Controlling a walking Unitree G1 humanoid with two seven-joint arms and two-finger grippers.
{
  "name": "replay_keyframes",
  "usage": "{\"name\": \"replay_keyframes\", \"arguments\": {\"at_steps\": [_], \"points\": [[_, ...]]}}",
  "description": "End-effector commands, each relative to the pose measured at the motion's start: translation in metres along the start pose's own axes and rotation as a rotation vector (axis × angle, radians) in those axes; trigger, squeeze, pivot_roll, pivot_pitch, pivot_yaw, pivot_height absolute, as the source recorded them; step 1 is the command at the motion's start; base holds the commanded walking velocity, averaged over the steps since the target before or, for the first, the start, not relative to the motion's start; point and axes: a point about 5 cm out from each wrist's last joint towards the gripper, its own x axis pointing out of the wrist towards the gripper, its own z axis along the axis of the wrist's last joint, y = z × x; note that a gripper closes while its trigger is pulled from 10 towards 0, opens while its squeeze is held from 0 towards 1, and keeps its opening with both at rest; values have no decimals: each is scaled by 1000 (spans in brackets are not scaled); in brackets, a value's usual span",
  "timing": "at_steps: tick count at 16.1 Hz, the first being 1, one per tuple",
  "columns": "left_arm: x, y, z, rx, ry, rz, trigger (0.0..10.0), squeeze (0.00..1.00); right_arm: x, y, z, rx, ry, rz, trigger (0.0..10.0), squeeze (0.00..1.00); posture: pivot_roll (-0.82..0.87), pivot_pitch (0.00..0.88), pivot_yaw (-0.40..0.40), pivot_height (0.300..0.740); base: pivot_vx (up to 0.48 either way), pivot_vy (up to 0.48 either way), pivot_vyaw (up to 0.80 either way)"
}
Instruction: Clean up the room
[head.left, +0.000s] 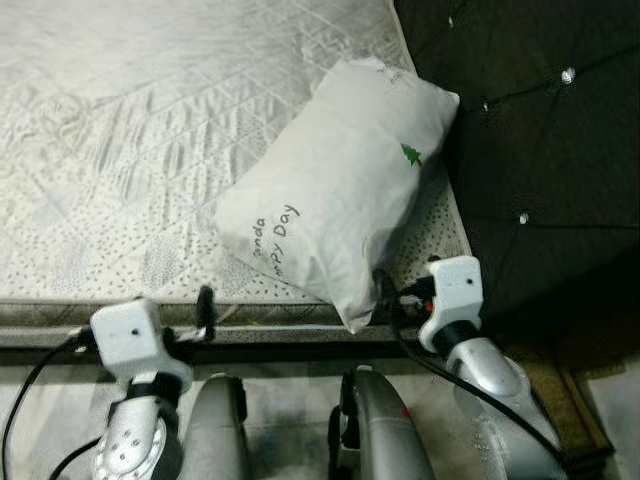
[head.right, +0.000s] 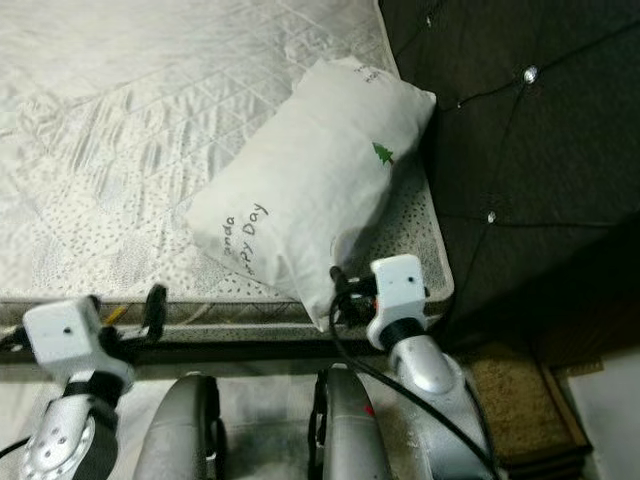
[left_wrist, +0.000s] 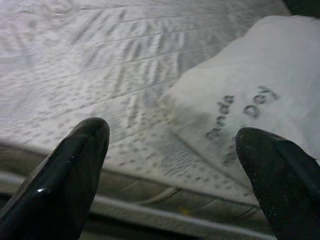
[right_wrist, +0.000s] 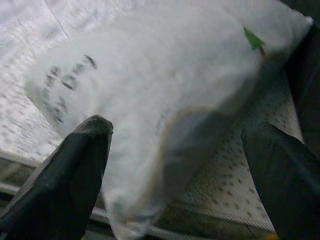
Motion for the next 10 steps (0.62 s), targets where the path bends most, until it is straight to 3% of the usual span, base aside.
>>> {"name": "replay_keyframes", "arguments": {"at_steps": [1, 10], "points": [[0, 0, -2, 15, 3, 9, 10000, 0, -1, 1, -3, 1, 9, -2, 10000, 0, 21, 171, -70, 644, 0, 0, 0], [13, 3, 0, 34, -30, 75, 10000, 0, 0, 10, -2, 21, 0, 33, 10000, 0, 8, 204, -76, 551, 0, 0, 0]]}}
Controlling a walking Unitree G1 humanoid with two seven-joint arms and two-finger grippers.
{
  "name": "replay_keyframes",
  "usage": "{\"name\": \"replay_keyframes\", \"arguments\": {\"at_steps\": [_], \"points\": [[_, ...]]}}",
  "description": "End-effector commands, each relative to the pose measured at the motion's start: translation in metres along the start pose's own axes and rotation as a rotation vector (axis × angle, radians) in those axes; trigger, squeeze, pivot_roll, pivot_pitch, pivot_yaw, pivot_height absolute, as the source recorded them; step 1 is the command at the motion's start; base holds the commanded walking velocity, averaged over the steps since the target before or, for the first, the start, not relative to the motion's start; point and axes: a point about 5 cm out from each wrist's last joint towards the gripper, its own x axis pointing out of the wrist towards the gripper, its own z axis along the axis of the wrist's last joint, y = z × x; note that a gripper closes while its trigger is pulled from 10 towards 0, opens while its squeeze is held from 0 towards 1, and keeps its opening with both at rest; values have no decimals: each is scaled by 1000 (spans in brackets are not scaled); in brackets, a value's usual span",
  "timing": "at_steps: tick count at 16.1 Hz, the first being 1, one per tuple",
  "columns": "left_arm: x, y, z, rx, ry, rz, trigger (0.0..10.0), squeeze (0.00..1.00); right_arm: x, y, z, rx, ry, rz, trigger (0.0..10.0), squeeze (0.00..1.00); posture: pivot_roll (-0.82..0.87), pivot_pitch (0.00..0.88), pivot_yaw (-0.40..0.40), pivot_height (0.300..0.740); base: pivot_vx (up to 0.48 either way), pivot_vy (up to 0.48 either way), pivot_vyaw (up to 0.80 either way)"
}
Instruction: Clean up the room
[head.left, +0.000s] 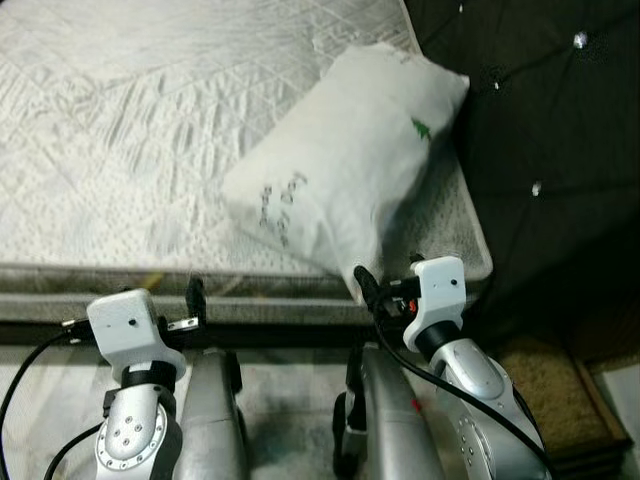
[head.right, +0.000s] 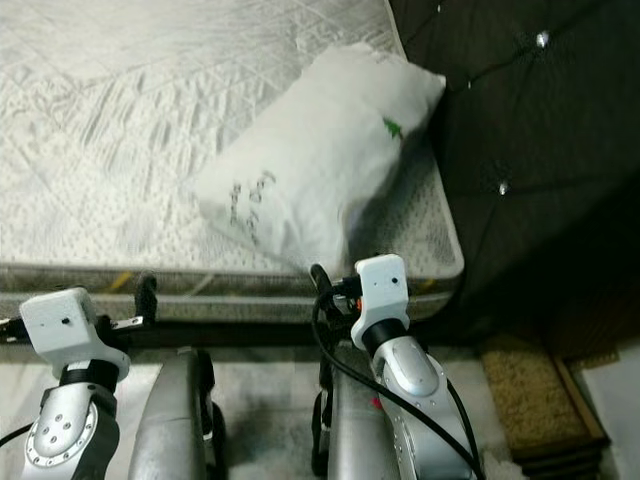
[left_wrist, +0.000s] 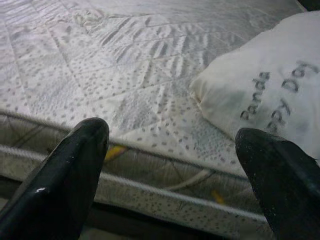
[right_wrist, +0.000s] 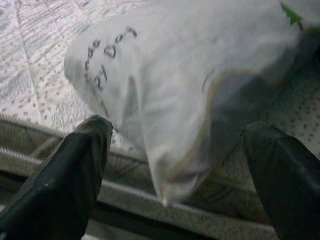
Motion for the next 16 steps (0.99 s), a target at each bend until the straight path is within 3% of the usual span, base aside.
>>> {"name": "replay_keyframes", "arguments": {"at_steps": [1, 6, 10, 16], "points": [[-1, 2, -4, 9, 23, 15, 10000, 0, -1, -1, -3, 6, 18, 1, 10000, 0, 8, 210, -79, 551, 0, 0, 0], [-4, -1, -2, 6, 15, 7, 10000, 0, -3, -2, -2, 6, 20, 3, 10000, 0, 9, 225, -87, 551, 0, 0, 0], [-19, -4, -1, -12, 41, 10, 10000, 0, -18, -2, 2, 15, 40, 8, 10000, 0, -3, 287, -109, 551, 0, 0, 0], [-28, -12, 2, -42, 45, -40, 10000, 0, -29, 2, 3, 25, 59, 34, 10000, 0, -8, 305, -112, 551, 42, 0, 0]]}}
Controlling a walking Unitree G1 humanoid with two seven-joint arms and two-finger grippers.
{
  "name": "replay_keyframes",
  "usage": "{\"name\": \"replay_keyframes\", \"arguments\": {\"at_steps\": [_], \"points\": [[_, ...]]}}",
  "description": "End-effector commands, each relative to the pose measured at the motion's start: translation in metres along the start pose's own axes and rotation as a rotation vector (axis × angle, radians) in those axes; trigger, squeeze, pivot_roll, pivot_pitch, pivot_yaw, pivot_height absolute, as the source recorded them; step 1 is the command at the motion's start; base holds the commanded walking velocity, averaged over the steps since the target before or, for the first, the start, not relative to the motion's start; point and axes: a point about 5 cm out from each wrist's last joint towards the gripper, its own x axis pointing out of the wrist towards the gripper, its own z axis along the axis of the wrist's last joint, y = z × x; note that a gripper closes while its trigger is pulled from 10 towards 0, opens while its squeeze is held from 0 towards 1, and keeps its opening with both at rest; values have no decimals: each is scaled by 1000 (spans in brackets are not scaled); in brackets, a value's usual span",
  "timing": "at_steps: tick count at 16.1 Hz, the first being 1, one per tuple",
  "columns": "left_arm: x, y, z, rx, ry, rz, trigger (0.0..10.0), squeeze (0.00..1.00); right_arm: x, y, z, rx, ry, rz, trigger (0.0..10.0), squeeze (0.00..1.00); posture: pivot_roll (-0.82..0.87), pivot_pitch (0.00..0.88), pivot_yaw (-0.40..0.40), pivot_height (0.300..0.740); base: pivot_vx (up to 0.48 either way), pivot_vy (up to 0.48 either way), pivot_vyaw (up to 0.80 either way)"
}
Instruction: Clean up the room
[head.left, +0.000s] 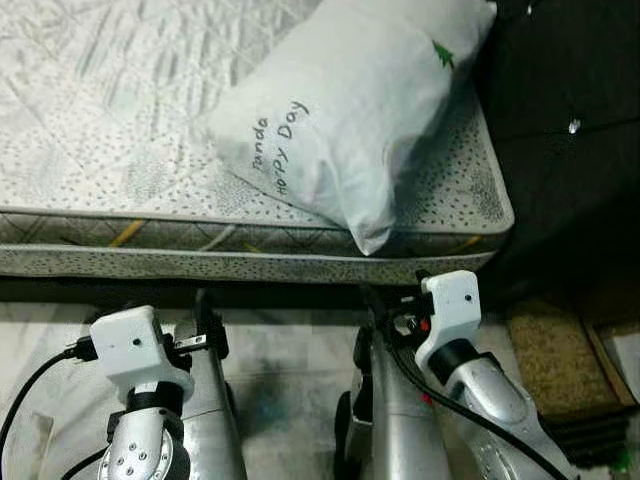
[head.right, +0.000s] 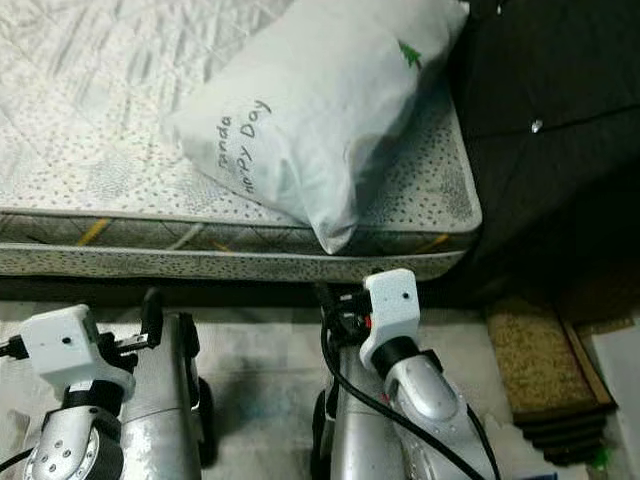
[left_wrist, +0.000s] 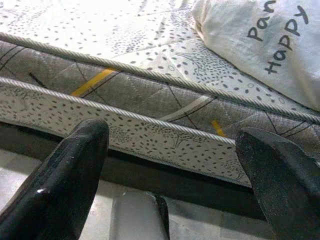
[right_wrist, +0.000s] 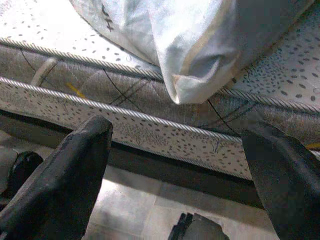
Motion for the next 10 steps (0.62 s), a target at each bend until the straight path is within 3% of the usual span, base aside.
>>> {"name": "replay_keyframes", "arguments": {"at_steps": [1, 2, 10], "points": [[-4, -4, -1, -19, 17, -10, 10000, 0, -5, 2, 0, -4, 8, 5, 10000, 0, -9, 306, -112, 551, 311, 0, 800], [-4, -4, -1, -24, 19, -15, 10000, 0, -5, 1, 0, -3, 13, -1, 10000, 0, -9, 306, -112, 551, 334, 0, 800], [-3, -3, -2, -20, 25, -12, 10000, 0, 1, 1, 2, 7, 8, -21, 10000, 0, 1, 292, -99, 551, 353, 0, 0]]}}
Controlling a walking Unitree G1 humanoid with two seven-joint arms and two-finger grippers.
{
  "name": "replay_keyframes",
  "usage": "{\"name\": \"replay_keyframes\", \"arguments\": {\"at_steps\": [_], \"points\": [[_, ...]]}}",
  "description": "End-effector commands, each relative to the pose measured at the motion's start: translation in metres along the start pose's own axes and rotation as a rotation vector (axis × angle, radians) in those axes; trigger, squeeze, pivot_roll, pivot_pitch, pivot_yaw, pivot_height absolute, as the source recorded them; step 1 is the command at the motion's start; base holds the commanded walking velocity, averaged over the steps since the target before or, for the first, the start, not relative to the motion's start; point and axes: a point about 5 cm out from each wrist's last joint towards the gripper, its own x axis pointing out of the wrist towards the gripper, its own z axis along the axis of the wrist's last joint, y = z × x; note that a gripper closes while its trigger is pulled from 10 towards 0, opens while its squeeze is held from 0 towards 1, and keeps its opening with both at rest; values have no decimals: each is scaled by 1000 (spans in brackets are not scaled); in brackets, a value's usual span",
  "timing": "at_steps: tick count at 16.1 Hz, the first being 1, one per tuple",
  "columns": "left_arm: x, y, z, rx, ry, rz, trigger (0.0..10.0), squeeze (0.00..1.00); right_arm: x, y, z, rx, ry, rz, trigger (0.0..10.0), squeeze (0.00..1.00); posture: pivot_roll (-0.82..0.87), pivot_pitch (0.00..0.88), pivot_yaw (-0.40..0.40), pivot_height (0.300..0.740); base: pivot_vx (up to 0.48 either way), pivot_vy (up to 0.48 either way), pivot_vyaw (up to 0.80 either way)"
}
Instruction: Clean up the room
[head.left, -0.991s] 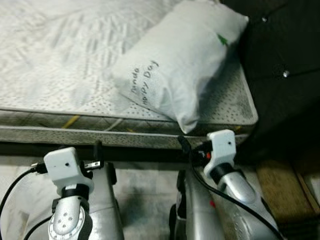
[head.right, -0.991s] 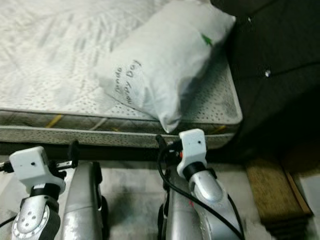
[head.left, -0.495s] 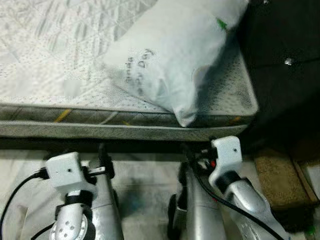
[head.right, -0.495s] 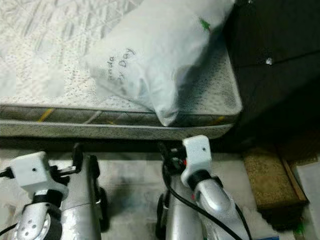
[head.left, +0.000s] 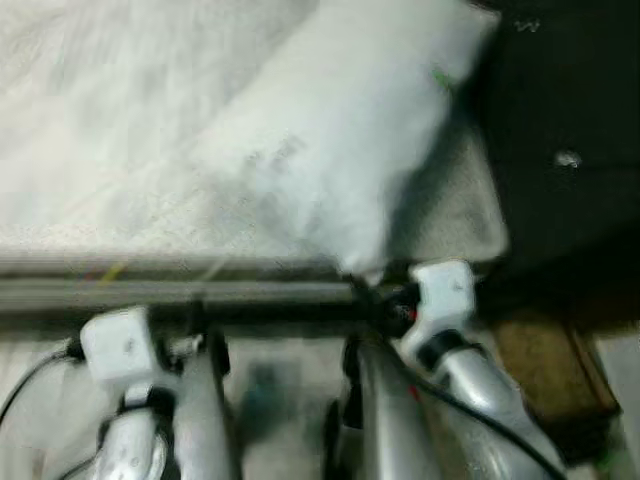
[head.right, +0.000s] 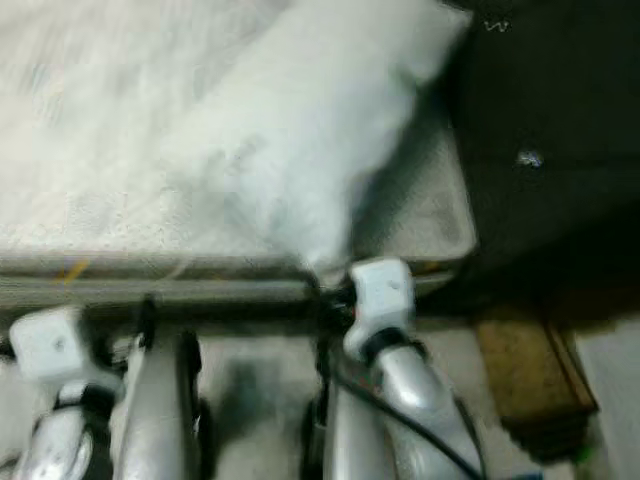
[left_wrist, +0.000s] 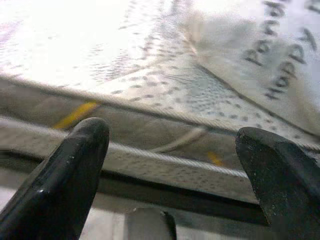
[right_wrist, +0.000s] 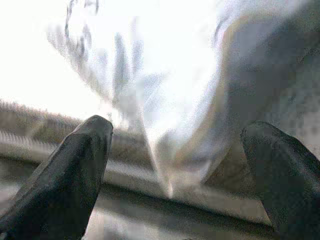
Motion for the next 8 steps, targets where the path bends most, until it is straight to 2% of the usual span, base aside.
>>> {"name": "replay_keyframes", "arguments": {"at_steps": [1, 6, 8], "points": [[0, -8, -2, -7, 19, -3, 10000, 0, -8, -13, -11, -12, 61, -58, 10000, 0, 2, 289, -97, 551, 0, 0, 0], [2, -7, -5, 2, 33, 7, 10000, 0, -4, -12, -14, 12, 81, -48, 10000, 0, 10, 267, -88, 551, 0, 0, 0], [4, -5, -7, 13, 36, 5, 10000, 0, 1, -6, -25, 35, 162, 15, 10000, 0, 11, 247, -83, 551, 0, 0, 0]]}}
